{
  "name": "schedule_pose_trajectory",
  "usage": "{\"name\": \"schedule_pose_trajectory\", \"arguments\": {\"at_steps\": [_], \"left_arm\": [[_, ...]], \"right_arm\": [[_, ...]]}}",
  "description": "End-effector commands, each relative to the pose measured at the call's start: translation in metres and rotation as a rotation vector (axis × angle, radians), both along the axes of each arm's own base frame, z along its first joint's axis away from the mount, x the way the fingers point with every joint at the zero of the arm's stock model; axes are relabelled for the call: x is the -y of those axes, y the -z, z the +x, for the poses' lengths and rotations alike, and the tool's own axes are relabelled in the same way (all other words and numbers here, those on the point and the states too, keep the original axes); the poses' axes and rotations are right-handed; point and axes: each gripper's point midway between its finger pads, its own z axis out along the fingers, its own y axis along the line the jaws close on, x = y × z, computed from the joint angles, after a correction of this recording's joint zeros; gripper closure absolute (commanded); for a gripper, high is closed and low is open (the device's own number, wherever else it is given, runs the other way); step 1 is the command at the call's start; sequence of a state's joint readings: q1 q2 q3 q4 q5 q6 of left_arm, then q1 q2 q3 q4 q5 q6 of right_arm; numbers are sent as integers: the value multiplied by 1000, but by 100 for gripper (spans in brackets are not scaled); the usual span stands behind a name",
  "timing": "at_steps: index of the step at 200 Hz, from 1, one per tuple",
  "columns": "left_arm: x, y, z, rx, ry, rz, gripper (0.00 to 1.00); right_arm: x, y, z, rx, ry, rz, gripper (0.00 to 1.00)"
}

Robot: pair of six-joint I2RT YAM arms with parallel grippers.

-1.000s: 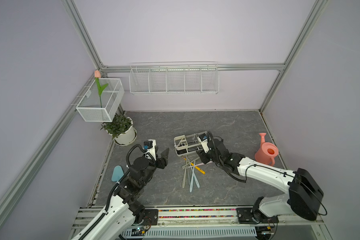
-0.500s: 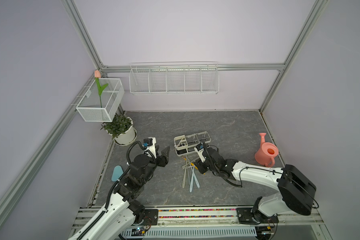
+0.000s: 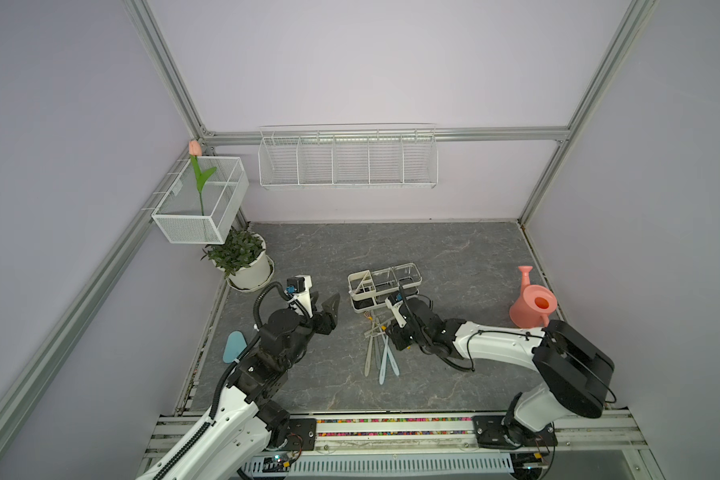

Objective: Place the toothbrush into the toothbrush holder
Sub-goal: Pick up the toothbrush from the center of the board.

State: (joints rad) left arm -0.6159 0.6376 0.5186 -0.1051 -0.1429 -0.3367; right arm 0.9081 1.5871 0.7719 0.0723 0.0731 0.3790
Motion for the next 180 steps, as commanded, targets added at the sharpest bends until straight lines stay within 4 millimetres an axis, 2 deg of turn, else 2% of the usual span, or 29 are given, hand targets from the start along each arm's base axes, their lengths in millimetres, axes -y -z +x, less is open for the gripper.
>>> {"name": "schedule_pose_trajectory", "arguments": {"at_steps": [1, 55, 145, 164, 180], "left_arm": [[0, -14, -2, 14, 3, -29, 34], [-1, -12, -3, 10, 2, -25, 34], [-2, -13, -6, 12, 6, -28, 34], [-2, -14, -6, 12, 8, -30, 34], [-2, -14, -7, 12, 10, -32, 34]], "right_arm": [[-4, 9, -6, -33, 10, 23, 66], [-4, 24, -8, -63, 20, 0, 67], [-8, 34, -3, -72, 24, -45, 70], [-8, 35, -3, -72, 27, -50, 72], [-7, 34, -3, -69, 28, -53, 80]]}}
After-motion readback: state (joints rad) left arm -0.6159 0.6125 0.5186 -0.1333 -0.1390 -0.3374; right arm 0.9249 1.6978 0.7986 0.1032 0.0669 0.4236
